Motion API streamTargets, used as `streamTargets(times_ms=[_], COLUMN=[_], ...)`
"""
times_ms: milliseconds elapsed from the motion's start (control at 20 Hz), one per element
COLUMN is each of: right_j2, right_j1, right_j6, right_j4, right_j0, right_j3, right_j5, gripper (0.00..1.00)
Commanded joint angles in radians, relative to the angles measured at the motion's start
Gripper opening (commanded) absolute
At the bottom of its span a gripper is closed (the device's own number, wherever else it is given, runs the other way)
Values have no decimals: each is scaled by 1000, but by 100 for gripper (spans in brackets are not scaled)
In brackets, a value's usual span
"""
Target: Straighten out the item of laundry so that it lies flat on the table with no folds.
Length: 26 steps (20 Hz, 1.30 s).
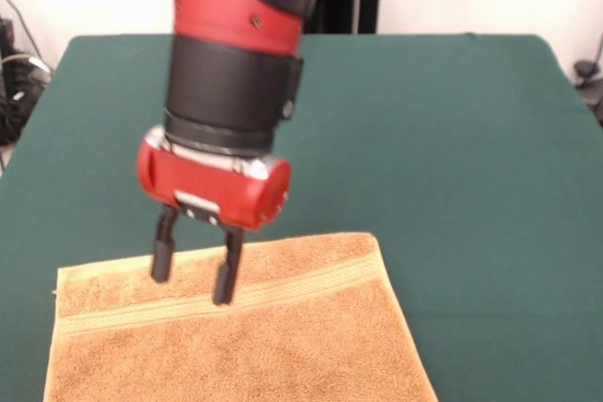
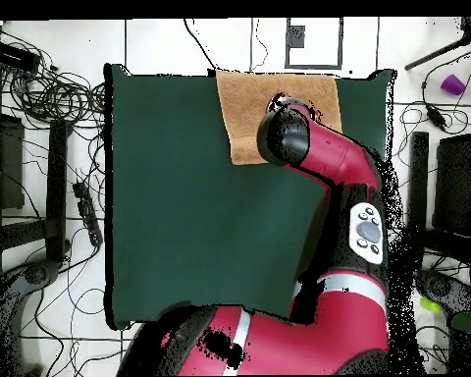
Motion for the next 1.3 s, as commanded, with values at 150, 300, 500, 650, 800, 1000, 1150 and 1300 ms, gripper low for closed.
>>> streamTargets(times_ms=[150,300,500,650,800,1000,1150,1300], right_j2=[122,133,129,127,125,165,198,196], right_j1=[11,11,17,24,27,16,10,44], right_j6=[153,147,138,131,126,98,90,86], right_j4=[-36,-34,-39,-45,-49,-68,-80,-98], right_j0=[43,37,38,37,35,5,-19,-18], right_j3=[142,146,144,143,144,161,172,138], right_j5=[-75,-76,-84,-95,-100,-95,-86,-79], gripper=[100,100,100,100,100,100,100,100])
